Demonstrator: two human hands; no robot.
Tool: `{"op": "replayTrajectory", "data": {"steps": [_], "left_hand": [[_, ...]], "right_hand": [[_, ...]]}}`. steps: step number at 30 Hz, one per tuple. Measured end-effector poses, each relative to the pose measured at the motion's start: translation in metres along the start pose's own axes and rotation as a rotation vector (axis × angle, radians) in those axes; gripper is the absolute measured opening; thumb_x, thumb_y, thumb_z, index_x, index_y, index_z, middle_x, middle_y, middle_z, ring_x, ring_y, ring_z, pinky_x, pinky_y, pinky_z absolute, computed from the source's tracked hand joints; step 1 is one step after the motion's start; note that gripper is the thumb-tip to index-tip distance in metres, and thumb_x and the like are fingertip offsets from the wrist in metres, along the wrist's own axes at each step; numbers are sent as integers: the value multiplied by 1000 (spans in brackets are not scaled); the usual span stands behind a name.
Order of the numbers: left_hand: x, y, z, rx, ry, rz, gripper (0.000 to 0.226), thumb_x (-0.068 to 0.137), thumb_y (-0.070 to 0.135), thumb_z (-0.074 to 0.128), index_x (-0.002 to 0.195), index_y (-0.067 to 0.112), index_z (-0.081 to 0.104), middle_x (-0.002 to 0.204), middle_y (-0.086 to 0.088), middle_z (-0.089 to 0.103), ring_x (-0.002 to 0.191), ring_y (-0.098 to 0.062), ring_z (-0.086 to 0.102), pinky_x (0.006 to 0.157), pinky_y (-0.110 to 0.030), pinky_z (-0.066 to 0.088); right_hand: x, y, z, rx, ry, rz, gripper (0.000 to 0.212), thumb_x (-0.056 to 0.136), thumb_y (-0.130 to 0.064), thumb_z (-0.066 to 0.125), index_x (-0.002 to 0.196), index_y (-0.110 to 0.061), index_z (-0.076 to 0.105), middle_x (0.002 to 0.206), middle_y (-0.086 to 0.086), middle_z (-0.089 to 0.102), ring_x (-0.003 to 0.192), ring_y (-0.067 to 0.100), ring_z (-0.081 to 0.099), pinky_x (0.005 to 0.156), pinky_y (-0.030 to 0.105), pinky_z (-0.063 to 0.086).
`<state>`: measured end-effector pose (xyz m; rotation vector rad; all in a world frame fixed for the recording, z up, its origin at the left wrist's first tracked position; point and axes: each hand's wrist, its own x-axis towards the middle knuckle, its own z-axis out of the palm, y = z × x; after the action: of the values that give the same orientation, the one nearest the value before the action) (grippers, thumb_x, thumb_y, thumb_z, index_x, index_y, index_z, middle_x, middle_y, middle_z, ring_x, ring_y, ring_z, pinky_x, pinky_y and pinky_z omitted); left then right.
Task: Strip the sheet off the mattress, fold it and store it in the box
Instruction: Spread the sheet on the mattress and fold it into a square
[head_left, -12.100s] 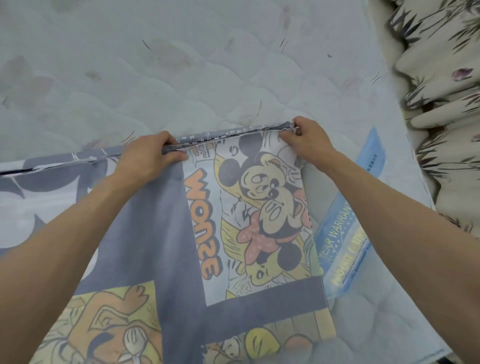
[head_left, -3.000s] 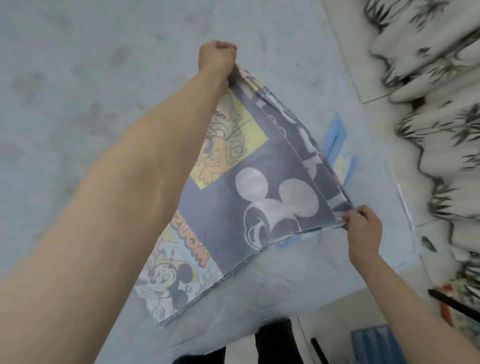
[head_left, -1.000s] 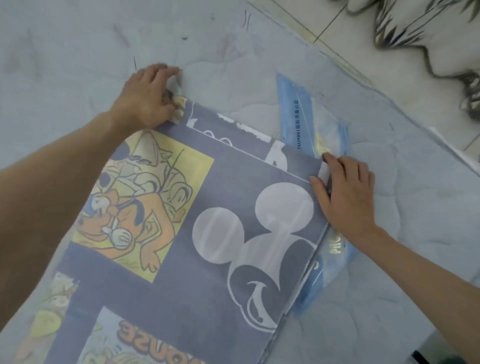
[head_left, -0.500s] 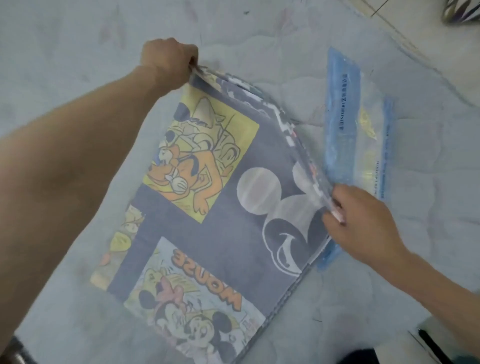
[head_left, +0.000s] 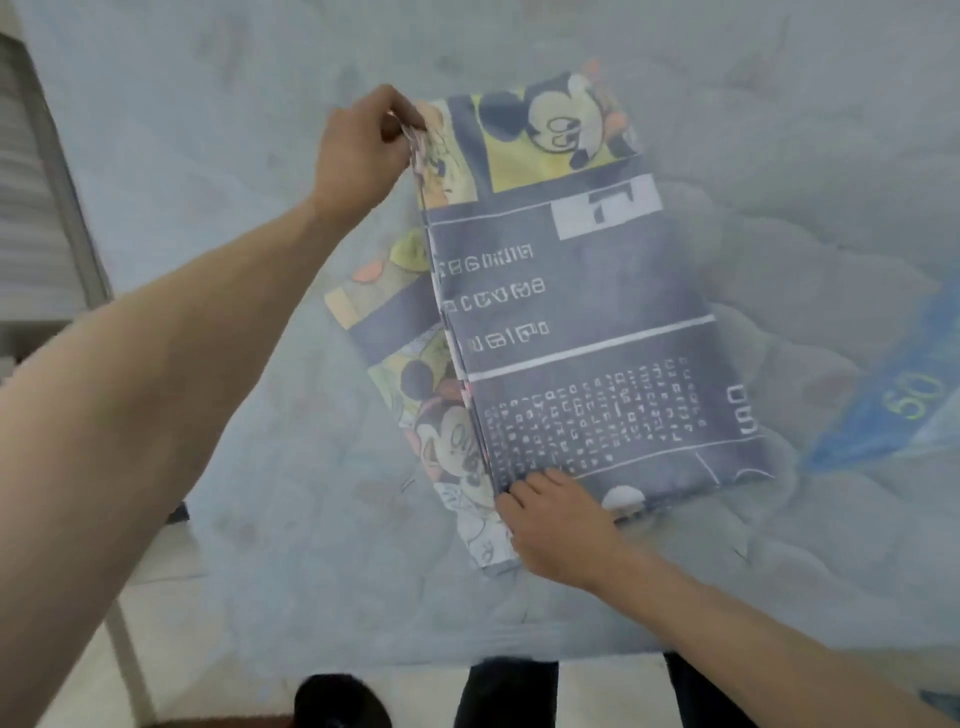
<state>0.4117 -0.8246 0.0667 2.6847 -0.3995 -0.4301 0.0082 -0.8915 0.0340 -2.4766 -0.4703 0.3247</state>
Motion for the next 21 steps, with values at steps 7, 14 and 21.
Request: {"op": "replayTrajectory", "data": {"steps": [7, 14, 21], "left_hand": [[-72, -97, 30, -599, 233, -391, 15, 74, 33, 73, 78, 20, 67, 62, 10, 63, 59, -8, 57, 60, -26, 49], [-95, -154, 59, -780, 411, -573, 35, 77, 20, 77, 91, 21, 45, 80, 1, 57, 70, -16, 55, 70, -34, 50], [-88, -176, 84, -861, 277, -735, 31, 96, 16, 51, 125, 18, 40, 105, -10, 65, 89, -25, 69, 82, -43, 60]], "right_hand": [[3, -37, 47, -35, -135, -135, 11, 73, -28, 64, 78, -19, 67, 72, -1, 62, 66, 20, 59, 66, 29, 49], [0, -38, 85, -110, -284, -267, 9, 73, -22, 69, 79, -19, 65, 74, 1, 61, 67, 21, 56, 69, 31, 51], [19, -38, 120, -218, -514, -230, 26, 64, -33, 83, 85, -23, 71, 71, -4, 67, 62, 15, 61, 63, 24, 49]]}}
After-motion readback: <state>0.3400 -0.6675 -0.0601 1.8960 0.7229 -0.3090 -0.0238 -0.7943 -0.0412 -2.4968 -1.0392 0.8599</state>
